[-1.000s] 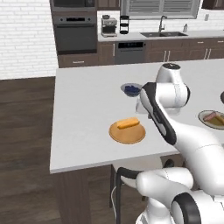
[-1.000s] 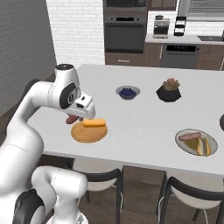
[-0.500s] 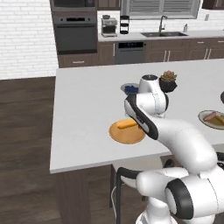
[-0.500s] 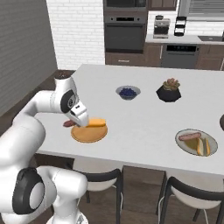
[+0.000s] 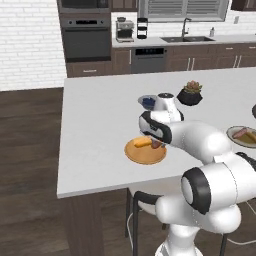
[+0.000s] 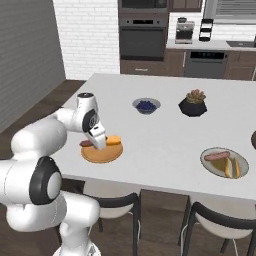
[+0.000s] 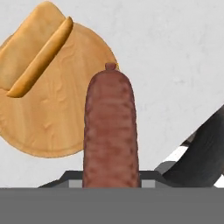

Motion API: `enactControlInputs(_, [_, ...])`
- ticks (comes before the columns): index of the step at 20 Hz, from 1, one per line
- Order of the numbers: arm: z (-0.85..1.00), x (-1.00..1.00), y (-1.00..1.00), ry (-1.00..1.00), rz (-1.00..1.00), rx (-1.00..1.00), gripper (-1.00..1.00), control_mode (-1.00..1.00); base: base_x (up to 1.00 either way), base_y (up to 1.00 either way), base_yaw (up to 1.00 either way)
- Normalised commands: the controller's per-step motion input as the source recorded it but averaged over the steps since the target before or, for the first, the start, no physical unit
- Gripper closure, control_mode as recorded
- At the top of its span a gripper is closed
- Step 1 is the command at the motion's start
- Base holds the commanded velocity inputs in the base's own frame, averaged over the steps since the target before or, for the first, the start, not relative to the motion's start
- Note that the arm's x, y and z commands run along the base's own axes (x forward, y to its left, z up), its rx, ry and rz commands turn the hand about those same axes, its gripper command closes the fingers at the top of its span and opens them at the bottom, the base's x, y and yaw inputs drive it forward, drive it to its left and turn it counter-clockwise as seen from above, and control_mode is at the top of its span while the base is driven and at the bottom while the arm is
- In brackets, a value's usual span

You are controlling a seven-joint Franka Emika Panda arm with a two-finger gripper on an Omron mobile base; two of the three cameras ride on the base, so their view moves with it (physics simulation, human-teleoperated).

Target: Place one bun and one sausage from the bowl on each plate.

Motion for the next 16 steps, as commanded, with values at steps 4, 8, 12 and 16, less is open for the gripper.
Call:
enactControlInputs(4, [-0.52,0.44,0.0,0.0,-0.08,0.0,1.0,-1.0,0.0,0.0,0.0])
enactControlInputs(8, [-0.73,0.17,0.0,0.0,-0.04,0.0,1.0,-1.0,0.0,0.0,0.0])
enactControlInputs(12, [-0.45,0.22,0.0,0.0,-0.01,0.0,1.0,-1.0,0.0,0.0,0.0])
enactControlInputs(16, [-0.21,0.2,0.0,0.0,0.0,0.0,1.0,-1.0,0.0,0.0,0.0])
